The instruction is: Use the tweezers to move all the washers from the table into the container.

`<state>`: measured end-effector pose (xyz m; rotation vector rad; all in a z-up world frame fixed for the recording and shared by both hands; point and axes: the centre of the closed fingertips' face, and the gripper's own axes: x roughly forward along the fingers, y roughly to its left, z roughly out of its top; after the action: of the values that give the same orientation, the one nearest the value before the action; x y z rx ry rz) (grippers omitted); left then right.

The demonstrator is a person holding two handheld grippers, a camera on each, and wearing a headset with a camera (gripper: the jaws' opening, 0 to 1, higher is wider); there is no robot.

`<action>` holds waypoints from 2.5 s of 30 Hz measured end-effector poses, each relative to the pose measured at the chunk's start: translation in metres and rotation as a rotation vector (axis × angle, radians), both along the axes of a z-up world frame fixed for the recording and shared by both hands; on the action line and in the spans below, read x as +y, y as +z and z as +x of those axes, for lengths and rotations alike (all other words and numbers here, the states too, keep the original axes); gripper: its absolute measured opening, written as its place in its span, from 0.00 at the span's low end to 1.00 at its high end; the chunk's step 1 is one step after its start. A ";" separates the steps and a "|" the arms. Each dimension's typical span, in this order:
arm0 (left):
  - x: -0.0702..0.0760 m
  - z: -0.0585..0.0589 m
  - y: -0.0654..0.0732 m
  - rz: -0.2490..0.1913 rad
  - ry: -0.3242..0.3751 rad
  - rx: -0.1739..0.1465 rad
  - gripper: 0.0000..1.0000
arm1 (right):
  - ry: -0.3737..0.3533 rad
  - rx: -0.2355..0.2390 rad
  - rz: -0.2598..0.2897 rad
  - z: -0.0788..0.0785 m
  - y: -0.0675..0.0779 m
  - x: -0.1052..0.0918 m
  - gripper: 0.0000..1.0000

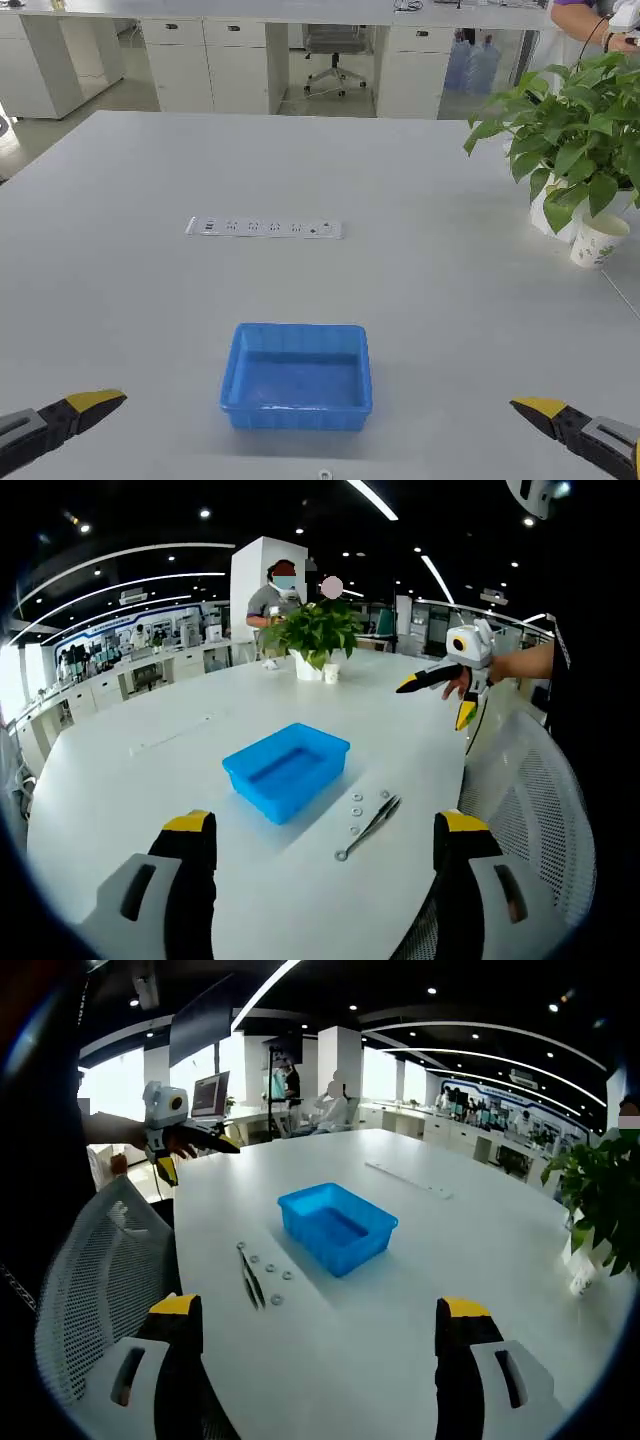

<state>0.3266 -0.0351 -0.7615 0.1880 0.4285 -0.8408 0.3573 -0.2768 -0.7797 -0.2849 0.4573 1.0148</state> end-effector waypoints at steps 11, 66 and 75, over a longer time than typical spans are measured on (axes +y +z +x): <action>0.002 0.001 0.001 0.013 -0.007 -0.007 0.95 | 0.002 -0.003 -0.002 0.000 0.001 -0.001 0.98; -0.046 -0.004 -0.080 0.363 -0.451 0.091 0.29 | 0.392 -0.033 -0.160 -0.021 -0.035 0.052 0.61; -0.053 -0.001 -0.096 0.425 -0.519 0.108 0.26 | 0.462 -0.030 -0.181 -0.029 -0.048 0.065 0.52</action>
<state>0.3259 -0.0884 -0.8579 0.6700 0.6733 -1.2655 0.3287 -0.2114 -0.8281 -0.5854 0.4666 1.4192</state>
